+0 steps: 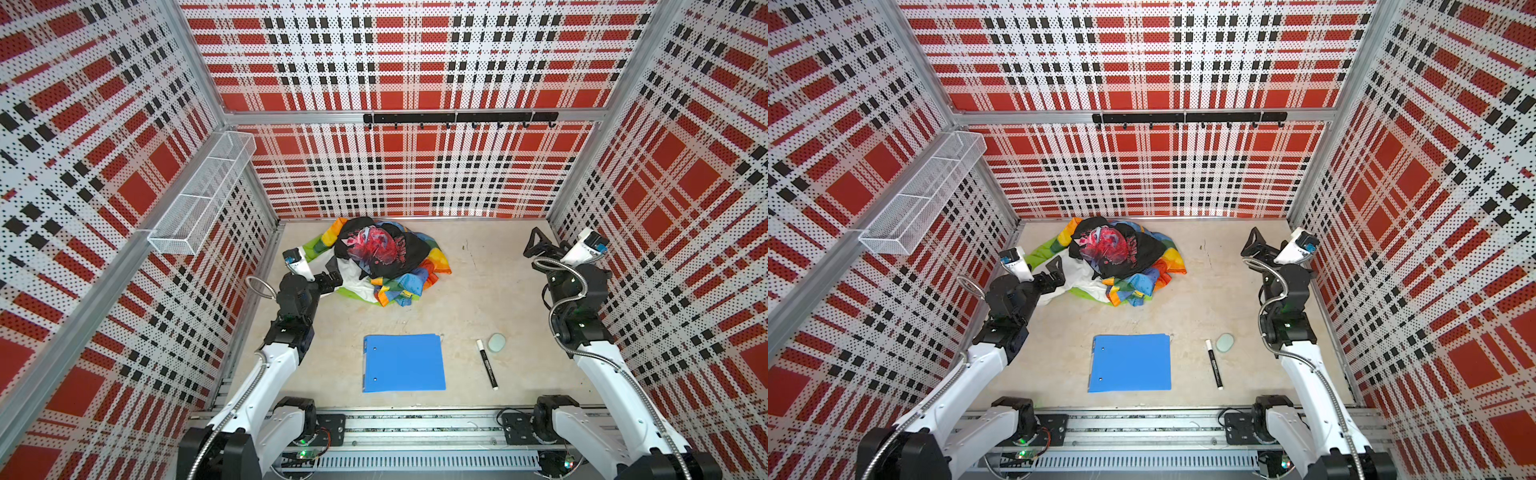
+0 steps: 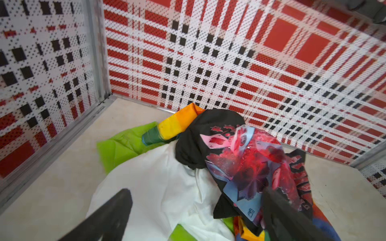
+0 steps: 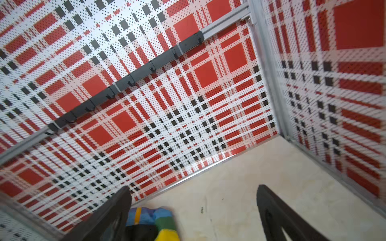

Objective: Pick out a specific cloth from the pile
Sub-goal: 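Move the left gripper to the white shirt while the right arm reaches toward the pile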

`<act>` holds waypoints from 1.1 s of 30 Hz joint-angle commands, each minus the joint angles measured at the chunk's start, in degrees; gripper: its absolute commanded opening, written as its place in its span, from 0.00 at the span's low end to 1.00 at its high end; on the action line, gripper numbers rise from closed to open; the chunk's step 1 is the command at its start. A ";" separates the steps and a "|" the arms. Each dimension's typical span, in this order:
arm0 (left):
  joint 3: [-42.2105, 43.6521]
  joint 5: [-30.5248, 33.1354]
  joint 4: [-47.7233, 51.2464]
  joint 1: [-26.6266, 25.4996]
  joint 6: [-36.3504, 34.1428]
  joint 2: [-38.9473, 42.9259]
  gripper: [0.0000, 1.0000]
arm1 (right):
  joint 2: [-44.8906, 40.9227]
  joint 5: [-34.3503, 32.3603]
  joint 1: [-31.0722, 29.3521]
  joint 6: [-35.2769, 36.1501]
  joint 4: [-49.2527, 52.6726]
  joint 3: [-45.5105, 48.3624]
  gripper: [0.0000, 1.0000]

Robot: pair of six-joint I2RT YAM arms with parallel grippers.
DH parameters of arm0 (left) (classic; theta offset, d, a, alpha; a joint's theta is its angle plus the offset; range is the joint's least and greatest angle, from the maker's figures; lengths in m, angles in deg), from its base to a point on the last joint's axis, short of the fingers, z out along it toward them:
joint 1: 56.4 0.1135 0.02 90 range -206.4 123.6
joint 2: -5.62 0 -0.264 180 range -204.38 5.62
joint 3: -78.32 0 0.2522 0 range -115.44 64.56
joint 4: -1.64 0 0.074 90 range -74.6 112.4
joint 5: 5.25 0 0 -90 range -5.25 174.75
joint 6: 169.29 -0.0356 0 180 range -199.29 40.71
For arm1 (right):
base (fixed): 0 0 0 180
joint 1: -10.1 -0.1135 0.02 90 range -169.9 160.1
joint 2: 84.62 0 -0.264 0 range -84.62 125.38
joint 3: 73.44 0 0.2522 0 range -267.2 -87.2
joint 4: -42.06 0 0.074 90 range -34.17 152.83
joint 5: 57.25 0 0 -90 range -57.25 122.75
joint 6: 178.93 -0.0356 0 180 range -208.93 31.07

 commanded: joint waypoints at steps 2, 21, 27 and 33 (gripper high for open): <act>-1.97 -11.31 9.55 7.57 8.19 -4.50 0.99 | 1.89 1.27 -7.59 -2.34 8.71 -3.50 1.00; -8.02 -17.39 14.15 13.15 12.59 -24.41 0.99 | 15.88 -12.99 -45.80 8.19 10.93 -12.61 1.00; -10.34 -7.27 19.39 10.65 11.16 -25.55 1.00 | 14.59 -19.51 -45.90 9.25 14.12 -12.60 1.00; -14.30 -6.50 21.24 9.90 10.42 -30.35 1.00 | 14.05 -15.79 -45.83 11.60 13.76 -12.77 1.00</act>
